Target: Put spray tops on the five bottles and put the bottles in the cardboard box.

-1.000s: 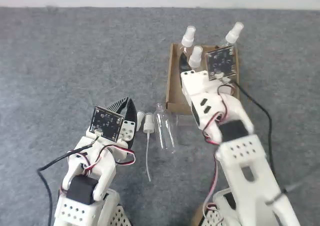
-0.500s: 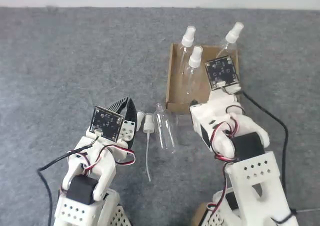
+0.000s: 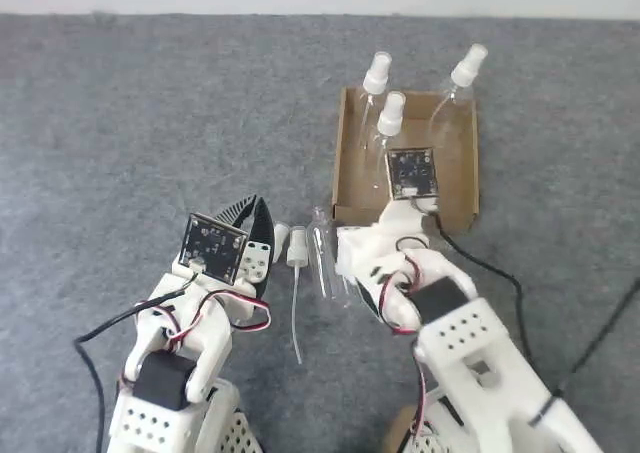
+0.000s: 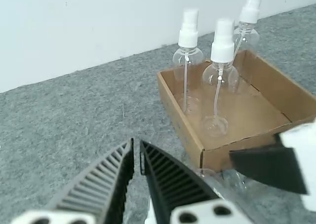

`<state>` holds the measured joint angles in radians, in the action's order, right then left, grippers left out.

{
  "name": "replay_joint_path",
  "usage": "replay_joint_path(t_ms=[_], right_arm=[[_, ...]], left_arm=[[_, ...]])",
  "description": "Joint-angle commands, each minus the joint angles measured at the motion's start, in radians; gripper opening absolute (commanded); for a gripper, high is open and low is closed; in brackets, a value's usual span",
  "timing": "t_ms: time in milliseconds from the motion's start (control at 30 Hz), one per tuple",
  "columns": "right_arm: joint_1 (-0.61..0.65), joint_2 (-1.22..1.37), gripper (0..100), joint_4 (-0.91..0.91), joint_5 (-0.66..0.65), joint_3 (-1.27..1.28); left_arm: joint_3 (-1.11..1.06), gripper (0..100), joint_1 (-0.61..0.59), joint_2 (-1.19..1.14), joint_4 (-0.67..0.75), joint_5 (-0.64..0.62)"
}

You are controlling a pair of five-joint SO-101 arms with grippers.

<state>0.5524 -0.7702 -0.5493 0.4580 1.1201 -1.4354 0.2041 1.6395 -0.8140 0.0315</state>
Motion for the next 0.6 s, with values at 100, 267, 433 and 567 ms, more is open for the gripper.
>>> replay_joint_path(t_ms=[100, 267, 433, 567], right_arm=[[0.015, 0.179, 27.4, 0.213, 0.107, -0.014], [0.012, 0.214, 27.4, 0.257, 0.184, -0.009], [-0.039, 0.216, 27.4, 0.255, 0.203, 0.026], [-0.09, 0.206, 27.4, 0.255, 0.198, 0.08]], left_arm=[[0.005, 1, 0.002, 0.006, 0.031, -0.002], [0.005, 1, 0.002, 0.006, 0.031, -0.002], [0.005, 1, 0.002, 0.006, 0.031, -0.002], [0.005, 1, 0.002, 0.006, 0.031, -0.002]])
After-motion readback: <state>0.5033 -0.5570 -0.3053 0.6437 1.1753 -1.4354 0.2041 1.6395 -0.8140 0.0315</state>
